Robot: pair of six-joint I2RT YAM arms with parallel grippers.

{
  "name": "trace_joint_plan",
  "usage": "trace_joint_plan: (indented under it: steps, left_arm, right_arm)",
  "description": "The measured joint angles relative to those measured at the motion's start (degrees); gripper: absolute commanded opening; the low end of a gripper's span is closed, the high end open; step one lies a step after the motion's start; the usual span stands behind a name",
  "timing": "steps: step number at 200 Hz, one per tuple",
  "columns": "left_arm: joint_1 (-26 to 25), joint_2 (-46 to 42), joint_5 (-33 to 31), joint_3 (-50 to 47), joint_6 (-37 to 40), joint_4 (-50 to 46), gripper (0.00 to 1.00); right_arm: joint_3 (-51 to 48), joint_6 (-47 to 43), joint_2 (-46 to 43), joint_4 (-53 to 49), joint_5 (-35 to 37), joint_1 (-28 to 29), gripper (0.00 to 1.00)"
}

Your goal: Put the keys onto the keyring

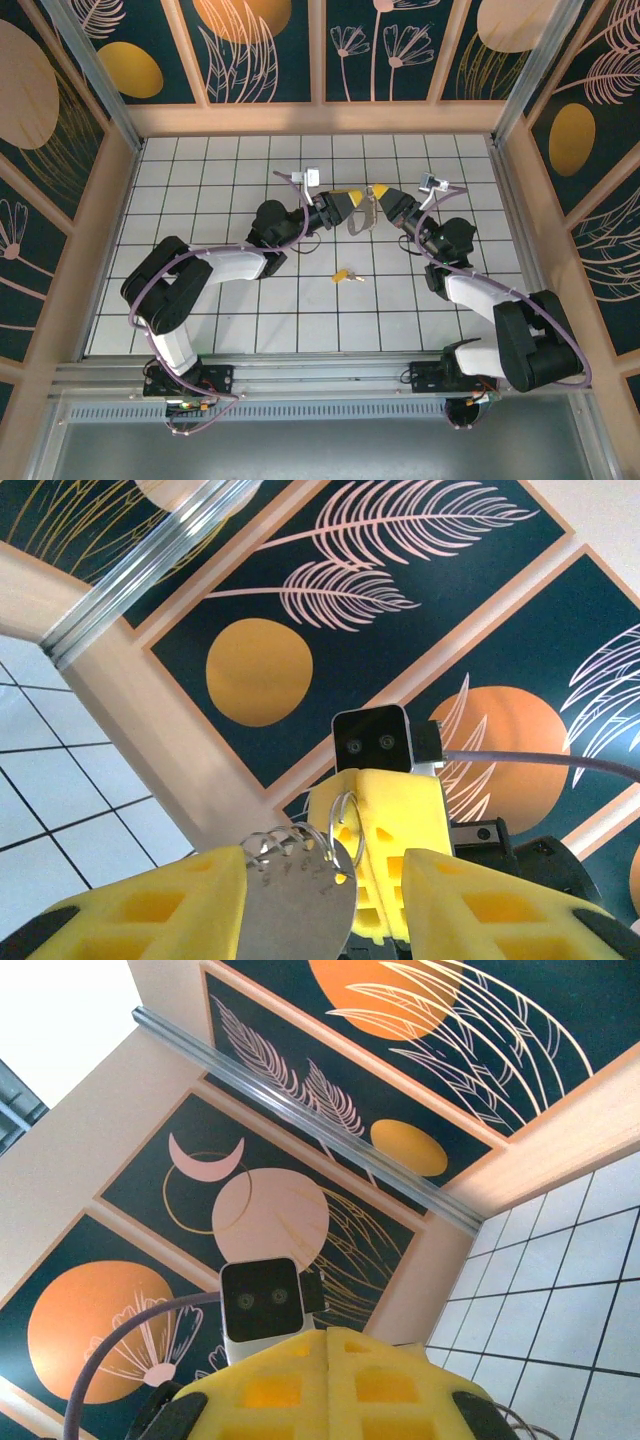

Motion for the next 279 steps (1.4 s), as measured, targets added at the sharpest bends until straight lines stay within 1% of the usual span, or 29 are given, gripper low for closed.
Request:
trace_joint_plan:
  steps: [76, 107, 164, 238, 261, 279]
  left_arm:
    - [-0.2, 0.6, 0.1, 1.5, 0.0, 0.4, 0.45]
    - [-0.4, 1.0, 0.2, 1.9, 0.0, 0.5, 0.43]
    - [-0.4, 1.0, 0.4, 2.1, -0.3, 0.7, 0.31]
    - [-0.5, 1.5, 0.6, 2.1, -0.4, 0.7, 0.23]
    - [-0.6, 1.7, 0.7, 2.1, -0.4, 0.6, 0.16]
    - [-0.6, 1.7, 0.6, 2.1, -0.4, 0.6, 0.08]
  right_arm:
    - [0.0, 0.9, 0.9, 1.4, 0.0, 0.0, 0.0]
    - [0.0, 0.9, 1.7, 1.8, -0.1, 0.3, 0.0]
    - [0.0, 0.9, 2.5, 2.1, -0.2, 0.7, 0.0]
    - [0.0, 0.9, 2.8, 2.3, -0.2, 1.0, 0.0]
    - [0.0, 0.9, 2.8, 2.3, -0.2, 1.2, 0.0]
    - [0.1, 0.8, 2.8, 2.5, -0.2, 1.3, 0.0]
